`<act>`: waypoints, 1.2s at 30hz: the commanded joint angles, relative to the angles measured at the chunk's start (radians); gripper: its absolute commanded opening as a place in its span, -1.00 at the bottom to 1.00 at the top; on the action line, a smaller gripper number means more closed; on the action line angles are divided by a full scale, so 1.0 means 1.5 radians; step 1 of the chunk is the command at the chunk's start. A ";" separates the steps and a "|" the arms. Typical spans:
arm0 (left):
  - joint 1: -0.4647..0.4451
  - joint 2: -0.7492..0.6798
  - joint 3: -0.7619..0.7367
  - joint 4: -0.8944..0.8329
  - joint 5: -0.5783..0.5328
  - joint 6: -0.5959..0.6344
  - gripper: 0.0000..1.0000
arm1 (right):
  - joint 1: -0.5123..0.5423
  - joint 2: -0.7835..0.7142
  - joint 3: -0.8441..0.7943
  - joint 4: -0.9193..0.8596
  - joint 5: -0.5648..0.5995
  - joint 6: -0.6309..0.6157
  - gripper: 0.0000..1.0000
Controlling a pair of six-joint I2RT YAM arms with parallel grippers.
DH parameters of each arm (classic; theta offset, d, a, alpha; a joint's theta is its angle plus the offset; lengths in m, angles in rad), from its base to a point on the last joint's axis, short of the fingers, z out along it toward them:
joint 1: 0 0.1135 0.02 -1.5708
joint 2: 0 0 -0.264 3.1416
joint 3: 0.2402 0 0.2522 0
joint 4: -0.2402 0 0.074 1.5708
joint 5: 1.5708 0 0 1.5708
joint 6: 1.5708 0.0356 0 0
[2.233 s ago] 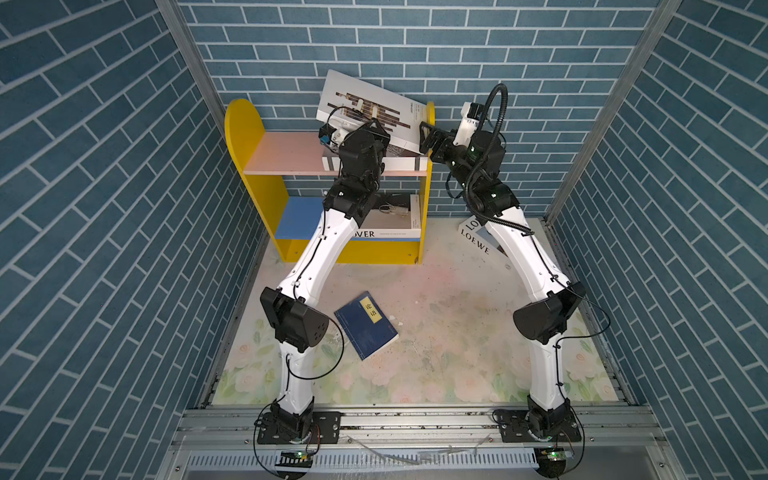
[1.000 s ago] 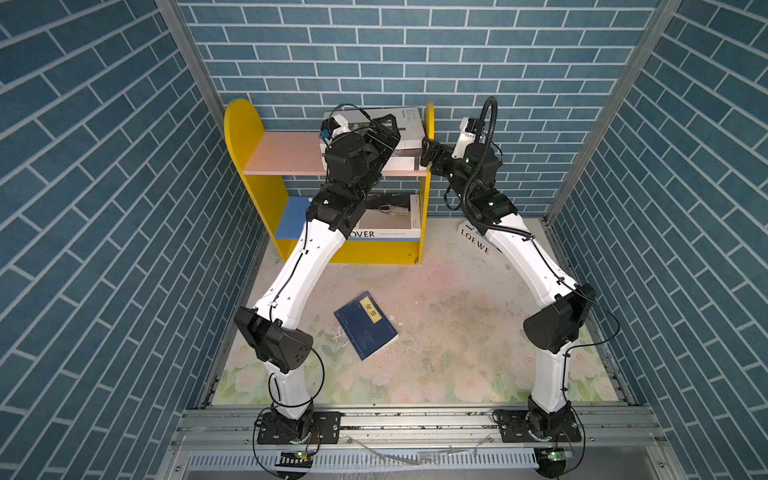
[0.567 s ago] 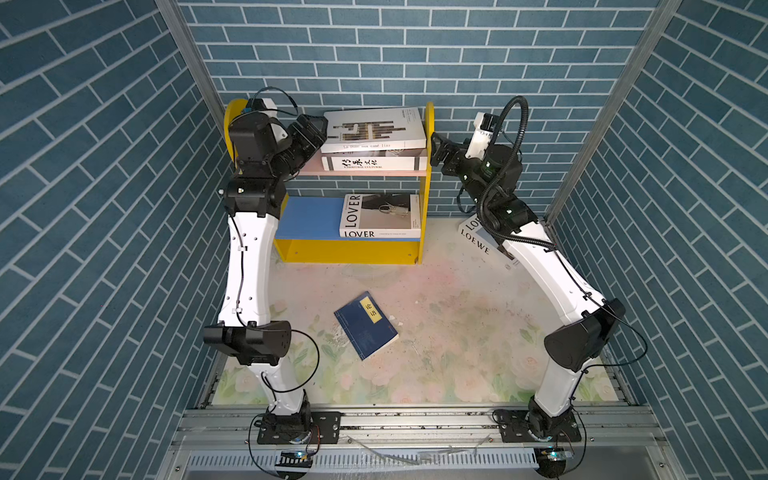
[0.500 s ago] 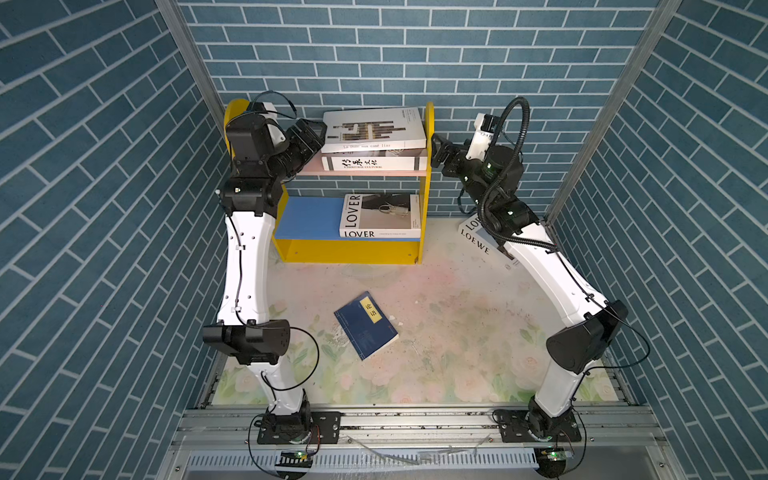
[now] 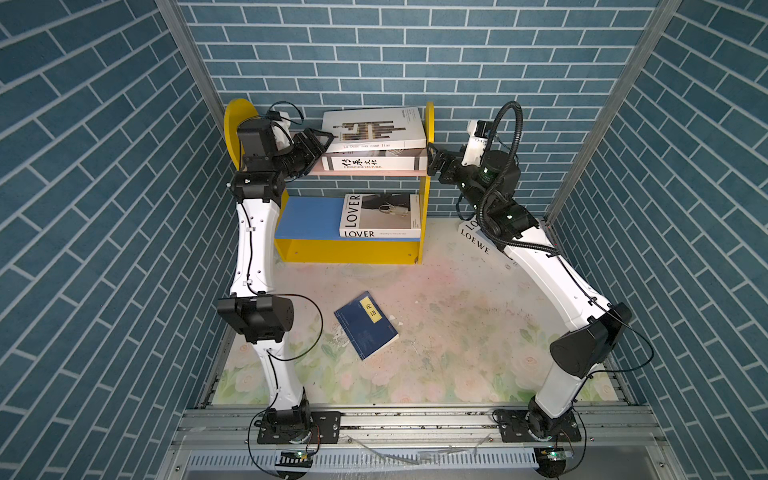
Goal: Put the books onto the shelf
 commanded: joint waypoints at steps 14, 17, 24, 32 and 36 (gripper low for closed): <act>0.006 -0.016 -0.006 0.044 0.013 0.128 0.51 | 0.019 0.011 0.038 -0.043 0.042 -0.026 0.97; 0.005 -0.018 -0.005 0.044 -0.002 0.139 0.52 | 0.022 0.011 0.038 -0.050 0.050 -0.028 0.96; 0.006 -0.014 -0.002 0.075 0.011 0.134 0.44 | 0.022 0.015 0.041 -0.059 0.065 -0.034 0.97; 0.005 -0.014 -0.006 0.104 0.066 0.124 0.28 | 0.022 0.029 0.067 -0.078 0.064 -0.040 0.97; 0.005 -0.020 -0.010 0.107 0.083 0.119 0.17 | 0.021 0.025 0.067 -0.080 0.061 -0.041 0.97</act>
